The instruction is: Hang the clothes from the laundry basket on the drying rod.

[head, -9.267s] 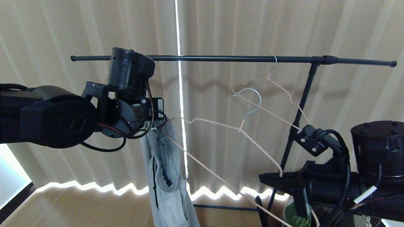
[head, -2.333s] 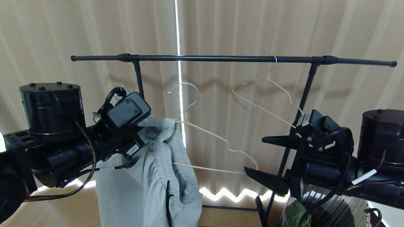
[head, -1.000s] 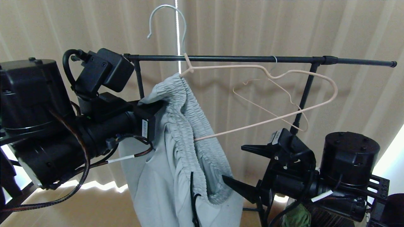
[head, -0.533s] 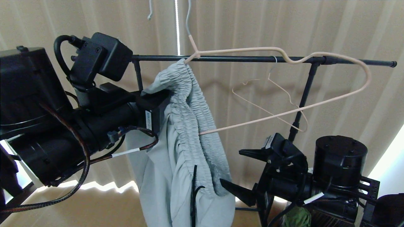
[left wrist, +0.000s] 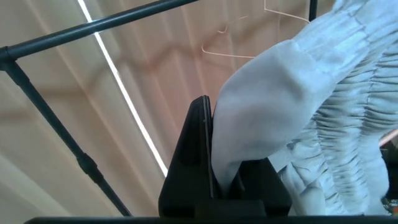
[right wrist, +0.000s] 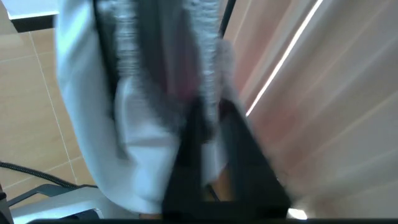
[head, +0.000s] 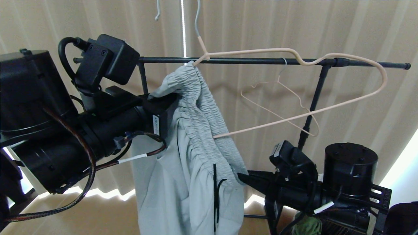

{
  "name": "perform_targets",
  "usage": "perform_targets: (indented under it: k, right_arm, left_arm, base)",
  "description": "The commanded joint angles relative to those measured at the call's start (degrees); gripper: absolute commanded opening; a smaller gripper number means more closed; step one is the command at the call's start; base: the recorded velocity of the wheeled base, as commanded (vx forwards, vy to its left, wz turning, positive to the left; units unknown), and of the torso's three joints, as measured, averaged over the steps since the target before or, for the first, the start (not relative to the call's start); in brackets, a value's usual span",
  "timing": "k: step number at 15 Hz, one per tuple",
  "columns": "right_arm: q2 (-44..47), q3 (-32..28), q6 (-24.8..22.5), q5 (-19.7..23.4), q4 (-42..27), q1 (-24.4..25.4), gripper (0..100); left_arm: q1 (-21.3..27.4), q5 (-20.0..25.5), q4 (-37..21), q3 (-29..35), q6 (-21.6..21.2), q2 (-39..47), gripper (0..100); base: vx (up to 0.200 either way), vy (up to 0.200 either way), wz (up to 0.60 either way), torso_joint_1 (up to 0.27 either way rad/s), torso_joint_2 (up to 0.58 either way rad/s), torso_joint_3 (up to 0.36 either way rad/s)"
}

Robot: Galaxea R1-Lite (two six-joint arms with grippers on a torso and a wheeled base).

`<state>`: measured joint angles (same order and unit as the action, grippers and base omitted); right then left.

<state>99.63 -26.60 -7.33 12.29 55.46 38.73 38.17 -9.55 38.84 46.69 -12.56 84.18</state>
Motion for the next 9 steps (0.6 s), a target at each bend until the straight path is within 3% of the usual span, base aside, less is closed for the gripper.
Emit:
perform_targets:
  k: [1,4,9]
  right_arm:
    - [-0.3,-0.2,-0.1,-0.1,0.0,-0.1,0]
    - [-1.7,0.9,-0.3,-2.5,1.5,-3.9,0]
    - [-3.3,2.0,-0.2,-4.0,3.9,-10.3,0]
  left_arm:
    - [0.0,0.0,0.0,-0.2,-0.3,-0.1,0]
    - [-2.0,-0.6,-0.2,-2.3,-1.0,0.0,0]
    - [-6.4,-2.2,-0.1,-6.6,-9.1,-0.2,0]
  base:
    - [0.000,0.000,0.00,0.000,0.00,0.000]
    - [0.000,0.000,0.00,0.000,0.00,0.000]
    - [0.000,0.000,0.00,0.000,0.00,0.000]
